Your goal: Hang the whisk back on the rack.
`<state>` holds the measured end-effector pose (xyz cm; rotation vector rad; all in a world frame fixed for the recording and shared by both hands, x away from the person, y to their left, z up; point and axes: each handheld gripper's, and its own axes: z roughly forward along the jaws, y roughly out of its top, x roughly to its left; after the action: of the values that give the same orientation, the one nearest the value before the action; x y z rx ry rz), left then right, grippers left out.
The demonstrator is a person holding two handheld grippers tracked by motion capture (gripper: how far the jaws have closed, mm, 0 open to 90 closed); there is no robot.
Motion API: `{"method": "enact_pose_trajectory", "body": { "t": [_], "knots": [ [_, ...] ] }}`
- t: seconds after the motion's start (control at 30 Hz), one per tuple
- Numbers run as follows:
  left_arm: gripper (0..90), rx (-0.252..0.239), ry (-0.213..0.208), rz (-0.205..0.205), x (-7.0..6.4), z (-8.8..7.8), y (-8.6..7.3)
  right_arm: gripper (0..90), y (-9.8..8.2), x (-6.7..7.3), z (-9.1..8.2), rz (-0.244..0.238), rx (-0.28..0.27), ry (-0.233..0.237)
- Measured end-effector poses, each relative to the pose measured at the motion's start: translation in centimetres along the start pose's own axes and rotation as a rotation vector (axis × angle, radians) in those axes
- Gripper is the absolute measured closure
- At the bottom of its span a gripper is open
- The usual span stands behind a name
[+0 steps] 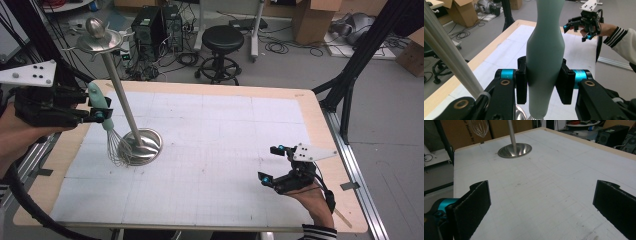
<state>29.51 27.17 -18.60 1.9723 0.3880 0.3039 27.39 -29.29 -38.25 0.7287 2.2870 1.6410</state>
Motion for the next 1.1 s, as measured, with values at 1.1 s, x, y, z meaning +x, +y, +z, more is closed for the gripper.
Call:
{"method": "enact_pose_trajectory", "body": {
  "t": [1.1],
  "knots": [
    [66.4, 0.01, 0.074, -0.045, 1.7, -0.3, 2.7, 0.5, -0.1, 0.0, 0.0, 0.0, -0.007, 0.011]
  ]
}}
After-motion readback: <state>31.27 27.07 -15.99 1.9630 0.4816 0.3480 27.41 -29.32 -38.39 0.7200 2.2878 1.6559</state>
